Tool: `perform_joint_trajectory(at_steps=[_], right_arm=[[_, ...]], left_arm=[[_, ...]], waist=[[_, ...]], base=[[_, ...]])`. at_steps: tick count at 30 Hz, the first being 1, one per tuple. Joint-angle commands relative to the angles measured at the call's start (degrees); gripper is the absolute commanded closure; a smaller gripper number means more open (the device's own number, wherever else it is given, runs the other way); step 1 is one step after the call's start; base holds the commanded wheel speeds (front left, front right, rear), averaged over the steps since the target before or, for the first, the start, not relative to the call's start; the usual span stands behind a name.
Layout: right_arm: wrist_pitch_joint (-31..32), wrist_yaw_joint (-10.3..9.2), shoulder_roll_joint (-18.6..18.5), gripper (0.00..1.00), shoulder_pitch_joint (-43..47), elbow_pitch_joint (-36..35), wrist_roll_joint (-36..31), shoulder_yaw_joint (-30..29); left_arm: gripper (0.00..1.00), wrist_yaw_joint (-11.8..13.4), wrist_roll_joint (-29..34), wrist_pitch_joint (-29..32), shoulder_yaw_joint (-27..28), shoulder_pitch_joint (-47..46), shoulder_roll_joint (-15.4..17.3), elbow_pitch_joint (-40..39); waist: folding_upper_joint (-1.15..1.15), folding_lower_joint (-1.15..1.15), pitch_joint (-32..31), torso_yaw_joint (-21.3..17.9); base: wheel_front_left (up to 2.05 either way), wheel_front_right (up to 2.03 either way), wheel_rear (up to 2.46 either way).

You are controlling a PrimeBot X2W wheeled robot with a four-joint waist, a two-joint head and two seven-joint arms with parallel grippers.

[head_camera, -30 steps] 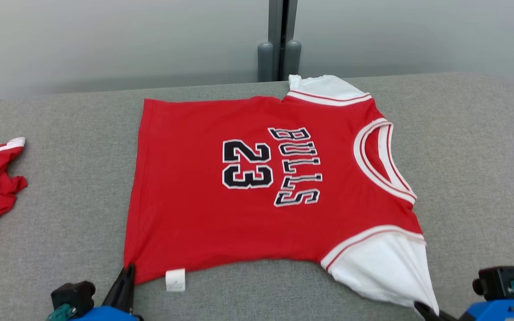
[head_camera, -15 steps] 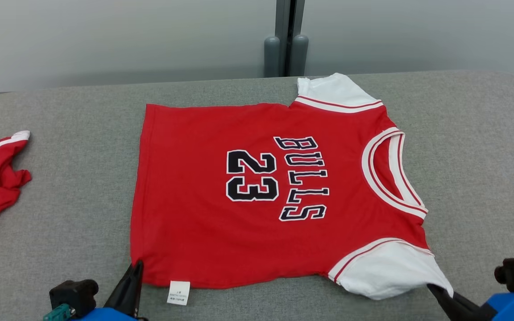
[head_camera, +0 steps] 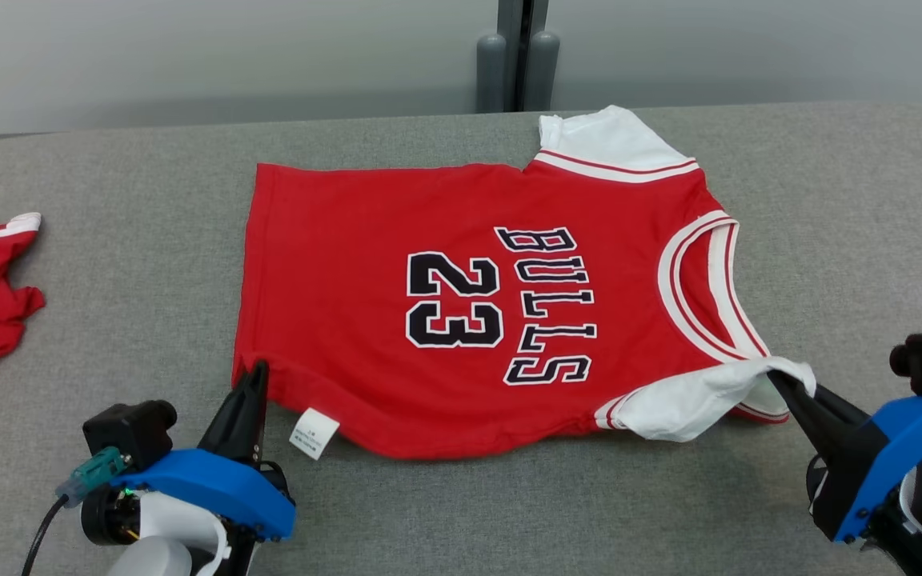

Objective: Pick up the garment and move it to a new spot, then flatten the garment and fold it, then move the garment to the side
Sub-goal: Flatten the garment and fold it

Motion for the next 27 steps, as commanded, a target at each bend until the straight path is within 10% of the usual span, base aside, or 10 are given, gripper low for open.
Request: perform_joint_trajectory(at_steps=[1, 26, 27], right_arm=[[-0.4, 0.03, -0.8, 1.0, -2.1, 1.2, 0.3, 0.6], [-8.9, 0.03, -5.6, 1.0, -24.6, 20.7, 3.1, 7.5], [-9.8, 0.03, -5.6, 0.65, -25.1, 21.2, 3.1, 7.7]], left_arm=[[1.0, 0.0, -0.1, -0.8, 0.7, -1.9, -0.5, 1.2], [1.0, 1.8, 2.4, -5.4, 0.4, -16.3, -5.8, 18.6], [0.88, 1.7, 2.4, -5.2, 0.2, -16.4, -5.9, 19.0]], waist=[[0.0, -0.01, 0.7, 0.3], [0.0, -0.01, 7.3, 2.1], [0.0, -0.01, 7.3, 2.2]], base=[[0.0, 0.0, 0.0], [0.0, 0.0, 0.0], [0.0, 0.0, 0.0]])
